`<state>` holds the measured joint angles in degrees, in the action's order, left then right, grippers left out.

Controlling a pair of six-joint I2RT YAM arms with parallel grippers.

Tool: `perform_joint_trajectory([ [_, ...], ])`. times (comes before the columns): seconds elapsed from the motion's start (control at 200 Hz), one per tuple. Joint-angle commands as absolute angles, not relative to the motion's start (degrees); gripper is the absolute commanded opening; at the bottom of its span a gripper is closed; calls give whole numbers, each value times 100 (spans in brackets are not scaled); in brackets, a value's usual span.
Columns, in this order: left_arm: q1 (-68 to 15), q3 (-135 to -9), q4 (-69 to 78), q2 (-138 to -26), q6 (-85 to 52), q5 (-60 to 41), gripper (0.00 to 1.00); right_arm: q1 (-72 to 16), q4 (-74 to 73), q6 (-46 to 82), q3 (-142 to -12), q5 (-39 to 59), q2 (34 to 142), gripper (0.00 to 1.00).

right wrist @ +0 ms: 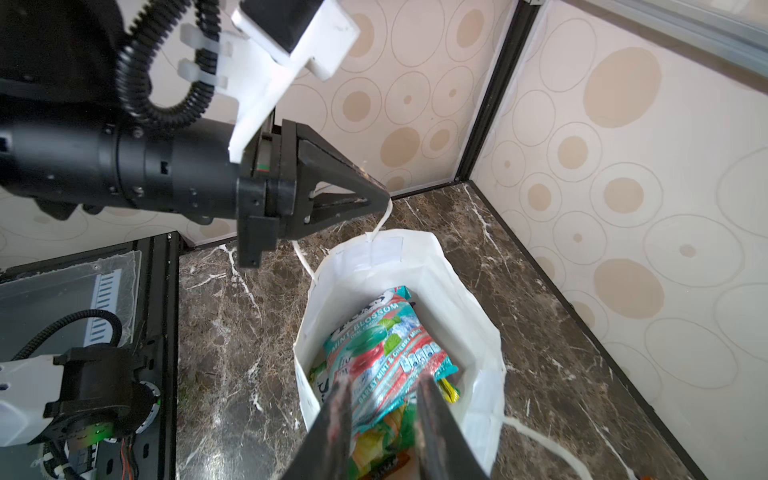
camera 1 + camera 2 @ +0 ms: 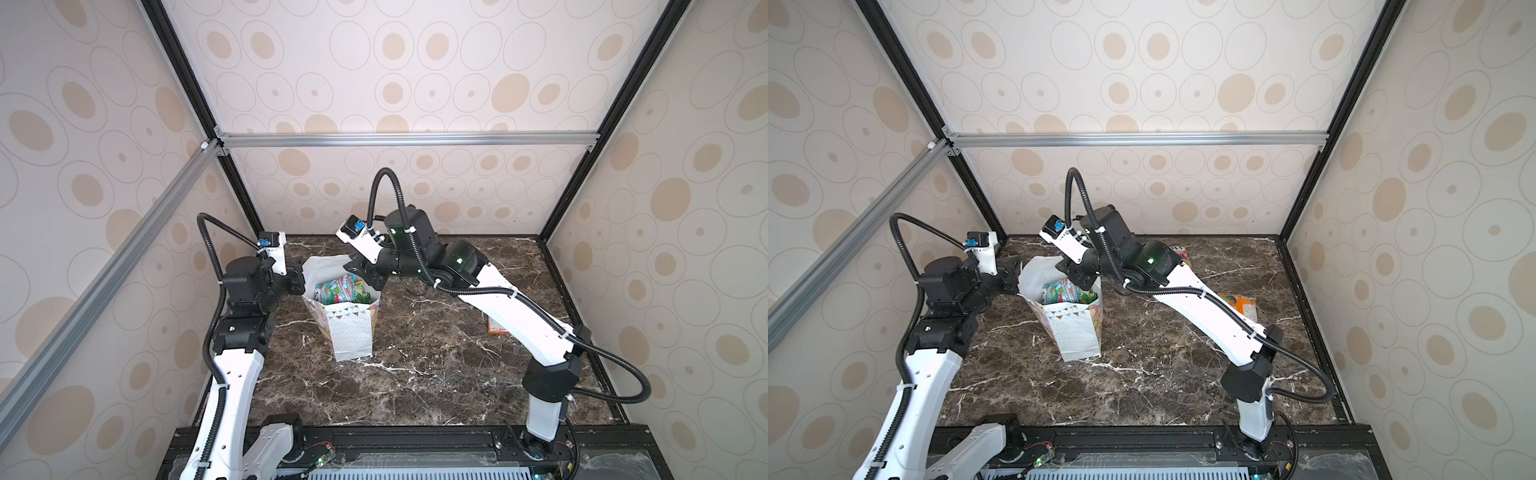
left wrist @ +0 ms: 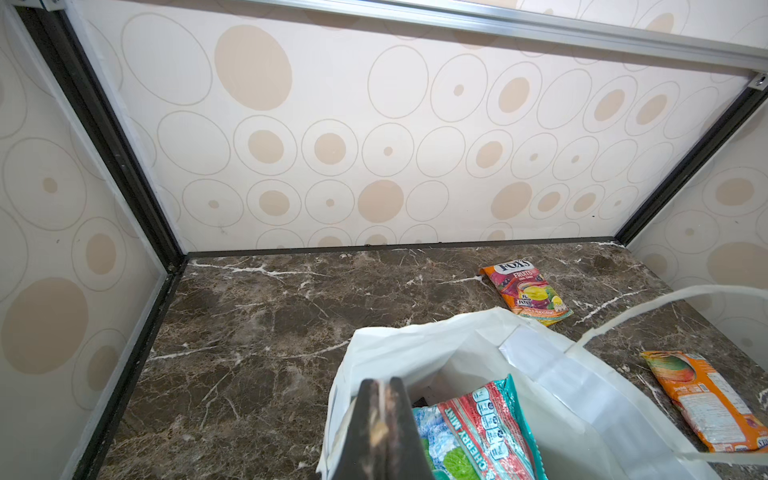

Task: Place the snacks into the paper bag
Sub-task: 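Open the right gripper to release the packet and rise out of the bag, then move the right gripper over the orange Fox's packet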

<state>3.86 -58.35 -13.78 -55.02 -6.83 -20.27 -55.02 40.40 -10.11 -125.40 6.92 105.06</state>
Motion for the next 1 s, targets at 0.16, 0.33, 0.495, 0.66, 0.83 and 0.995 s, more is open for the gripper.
perform_joint_trajectory([
  [0.16,397,-6047,-1217,-5608,-650,-1872,0,-5374,3652,-465,-10851,-386,9131,34],
  [0.33,401,-5657,-1045,-5645,-663,-1941,0,-4911,3347,85,-9379,-645,8100,35],
  [0.495,400,-5582,-1040,-5641,-759,-2043,0,-4348,3294,527,-8138,-1203,7341,36],
  [0.66,393,-5315,-993,-5401,-960,-1901,0,-3913,3599,983,-7232,-2131,6896,39],
  [0.83,390,-5255,-997,-5381,-933,-1768,0,-3057,3273,1517,-6281,-1620,6564,40],
  [0.995,391,-5328,-1133,-5529,-896,-1819,0,-2436,3022,1798,-5813,-1314,6612,40],
])
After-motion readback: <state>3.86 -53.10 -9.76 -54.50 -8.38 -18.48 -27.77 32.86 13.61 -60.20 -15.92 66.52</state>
